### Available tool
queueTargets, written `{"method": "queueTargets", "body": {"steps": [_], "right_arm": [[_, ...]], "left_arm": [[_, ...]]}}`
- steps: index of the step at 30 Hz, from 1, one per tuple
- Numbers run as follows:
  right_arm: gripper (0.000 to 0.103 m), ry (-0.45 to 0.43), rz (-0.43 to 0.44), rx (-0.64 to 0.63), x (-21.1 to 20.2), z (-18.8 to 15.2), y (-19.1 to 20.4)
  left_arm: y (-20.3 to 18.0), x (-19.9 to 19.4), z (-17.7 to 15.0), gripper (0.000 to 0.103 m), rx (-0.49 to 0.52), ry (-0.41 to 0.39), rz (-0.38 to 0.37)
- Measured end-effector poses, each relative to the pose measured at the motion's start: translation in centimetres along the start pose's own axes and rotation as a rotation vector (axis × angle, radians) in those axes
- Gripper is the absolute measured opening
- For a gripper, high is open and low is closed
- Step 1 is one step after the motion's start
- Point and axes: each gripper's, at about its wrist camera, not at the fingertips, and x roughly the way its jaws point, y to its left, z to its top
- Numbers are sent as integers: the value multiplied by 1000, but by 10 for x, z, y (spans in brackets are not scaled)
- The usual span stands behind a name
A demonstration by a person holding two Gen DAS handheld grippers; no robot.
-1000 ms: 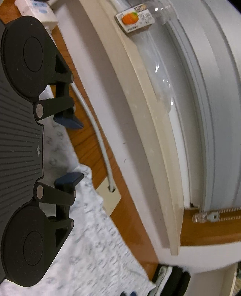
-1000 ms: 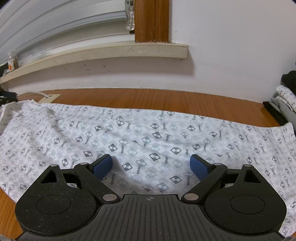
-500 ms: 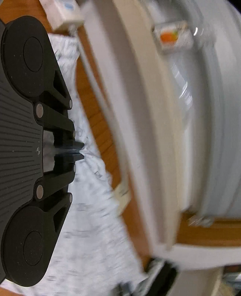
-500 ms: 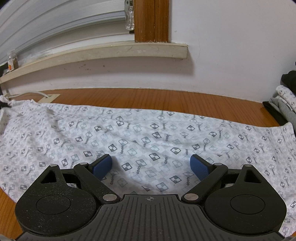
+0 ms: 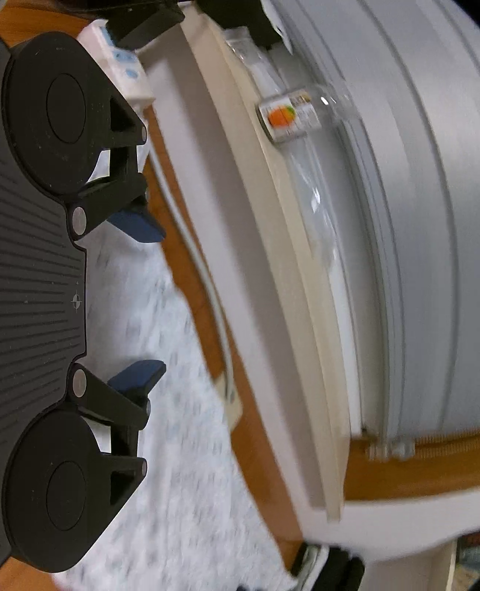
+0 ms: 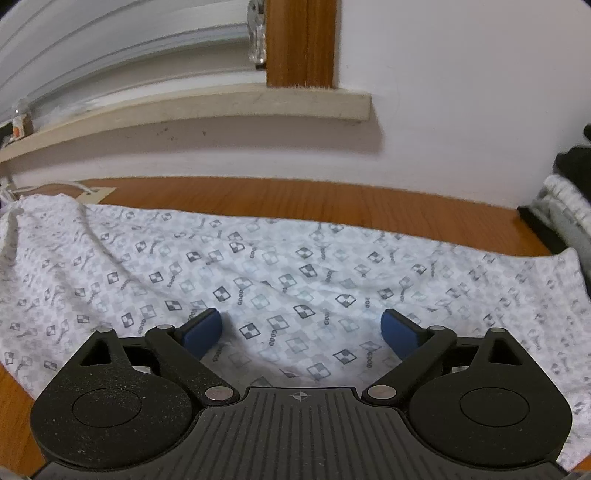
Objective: Fold clothes
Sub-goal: 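Grasp the garment end with the left tool while the right tool grasps it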
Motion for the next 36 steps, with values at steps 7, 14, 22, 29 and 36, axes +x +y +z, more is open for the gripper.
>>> {"method": "queueTargets", "body": {"steps": [7,14,22,29,36], "right_arm": [[41,-70,118,-54,-47,-16,51],[41,-58,197,-159,-74,-28,113],[41,-77,227,-260,-96,-34,153],[41,-70,347,-303,-105,-34,179],[41,-54,386,-320,-92,-27,195]], "left_arm": [[-78,-60,-13,68,55,-83,-128],[-139,-83,-27,56,156,-97,-172],[-180,-72,-36,60,280,-83,-209],[-176,-70,-22,1,321,-151,-211],[-152,-87,3,1,234,-222,-245]]}}
